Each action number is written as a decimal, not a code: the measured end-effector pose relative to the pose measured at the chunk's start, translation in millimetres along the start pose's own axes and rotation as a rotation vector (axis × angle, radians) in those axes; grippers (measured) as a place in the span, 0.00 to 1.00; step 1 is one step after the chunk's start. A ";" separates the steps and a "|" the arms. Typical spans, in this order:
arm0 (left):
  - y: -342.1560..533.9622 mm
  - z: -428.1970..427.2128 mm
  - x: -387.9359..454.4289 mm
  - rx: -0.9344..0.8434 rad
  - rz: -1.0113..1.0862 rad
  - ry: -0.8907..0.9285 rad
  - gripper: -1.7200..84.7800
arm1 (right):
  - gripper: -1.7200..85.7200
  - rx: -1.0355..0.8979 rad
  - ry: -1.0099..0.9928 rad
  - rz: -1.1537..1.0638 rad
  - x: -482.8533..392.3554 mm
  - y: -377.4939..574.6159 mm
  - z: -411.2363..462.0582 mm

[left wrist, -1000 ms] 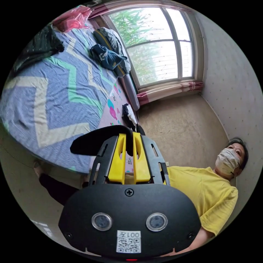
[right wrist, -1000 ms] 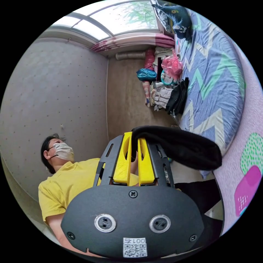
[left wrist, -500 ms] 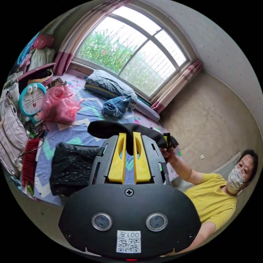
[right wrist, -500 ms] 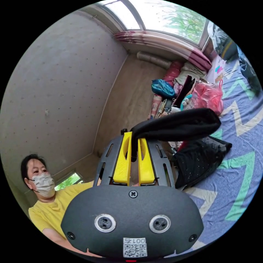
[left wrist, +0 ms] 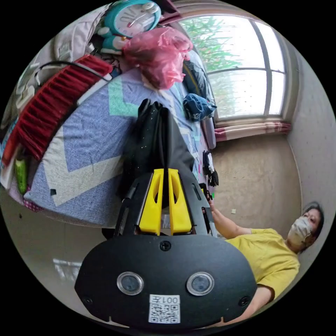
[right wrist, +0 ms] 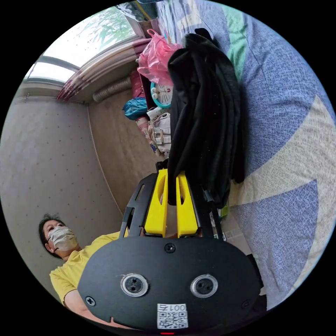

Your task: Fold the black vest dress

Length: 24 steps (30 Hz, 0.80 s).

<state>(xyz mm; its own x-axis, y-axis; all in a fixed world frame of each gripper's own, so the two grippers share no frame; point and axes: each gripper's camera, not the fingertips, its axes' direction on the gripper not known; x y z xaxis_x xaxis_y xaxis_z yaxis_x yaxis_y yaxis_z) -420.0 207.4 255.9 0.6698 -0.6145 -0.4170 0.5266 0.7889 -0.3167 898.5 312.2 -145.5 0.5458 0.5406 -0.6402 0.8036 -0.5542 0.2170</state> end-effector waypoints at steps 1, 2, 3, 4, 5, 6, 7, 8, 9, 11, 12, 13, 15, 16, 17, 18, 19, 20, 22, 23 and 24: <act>1.8 -7.3 6.3 0.014 0.047 -0.004 0.01 | 0.02 0.004 0.001 -0.013 -4.1 1.4 0.9; 4.7 -14.7 13.3 0.022 0.087 -0.004 0.00 | 0.02 0.003 0.006 -0.046 -12.3 4.3 3.8; 6.1 -17.9 15.1 0.023 0.098 -0.006 0.00 | 0.02 0.003 0.021 -0.068 -17.3 8.0 6.3; 8.4 -23.4 14.5 0.023 0.105 -0.025 0.00 | 0.03 0.006 0.034 -0.066 -17.6 10.1 7.4; 9.8 -24.3 7.2 0.008 0.093 -0.032 0.00 | 0.03 0.009 0.075 -0.041 -13.8 14.1 9.4; 10.3 -22.7 1.3 -0.008 0.081 -0.024 0.00 | 0.03 0.010 0.115 -0.007 -6.1 18.1 10.5; 11.4 -19.1 -11.6 -0.038 0.050 -0.024 0.00 | 0.03 0.017 0.120 0.013 -1.6 20.5 10.2; 13.5 -19.5 -21.2 -0.035 0.044 -0.018 0.00 | 0.03 0.046 0.091 0.050 6.3 26.5 7.6; 14.7 -21.4 -24.9 -0.024 0.043 -0.007 0.00 | 0.03 0.080 0.052 0.058 8.6 33.7 4.6; 20.6 -35.4 -35.2 0.038 0.028 0.027 0.00 | 0.03 0.083 0.075 0.037 1.9 44.2 2.7; 22.6 -39.7 -36.5 0.053 0.027 0.029 0.00 | 0.04 0.062 0.111 0.020 -5.0 51.3 1.7; 27.0 -48.6 -37.9 0.078 0.029 0.026 0.00 | 0.04 0.055 0.125 0.010 -8.6 55.7 0.2; 35.1 -61.5 -35.3 0.103 0.045 0.002 0.00 | 0.03 0.043 0.141 -0.005 -20.1 78.5 -12.1; 41.6 -67.7 -30.3 0.109 0.066 -0.019 0.00 | 0.03 0.041 0.136 -0.009 -22.7 85.5 -16.3; 49.0 -70.7 -23.4 0.112 0.090 -0.038 0.00 | 0.03 0.041 0.120 -0.021 -28.0 101.5 -25.8; 52.7 -70.5 -19.5 0.108 0.104 -0.046 0.00 | 0.03 0.056 0.105 -0.033 -33.3 120.3 -37.3; 60.1 -66.8 -10.3 0.094 0.134 -0.066 0.00 | 0.03 0.070 0.097 -0.039 -35.7 130.7 -43.6; 67.2 -58.6 0.4 0.078 0.172 -0.093 0.00 | 0.03 0.105 0.083 -0.047 -40.0 153.1 -57.5; 76.7 -35.3 18.4 0.030 0.239 -0.131 0.00 | 0.03 0.176 0.068 -0.050 -43.9 189.0 -80.0; 82.9 -12.8 31.9 -0.014 0.296 -0.152 0.00 | 0.03 0.234 0.063 -0.052 -45.4 215.5 -96.2; 86.4 0.4 38.8 -0.039 0.324 -0.164 0.00 | 0.03 0.300 0.069 -0.047 -45.7 243.3 -112.7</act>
<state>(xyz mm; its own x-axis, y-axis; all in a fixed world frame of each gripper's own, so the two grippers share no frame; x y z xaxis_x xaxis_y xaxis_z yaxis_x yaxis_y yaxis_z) -348.3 251.7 212.8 0.8751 -0.3232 -0.3602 0.2553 0.9406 -0.2237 1095.8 223.9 19.6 0.5328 0.6062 -0.5904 0.7279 -0.6842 -0.0456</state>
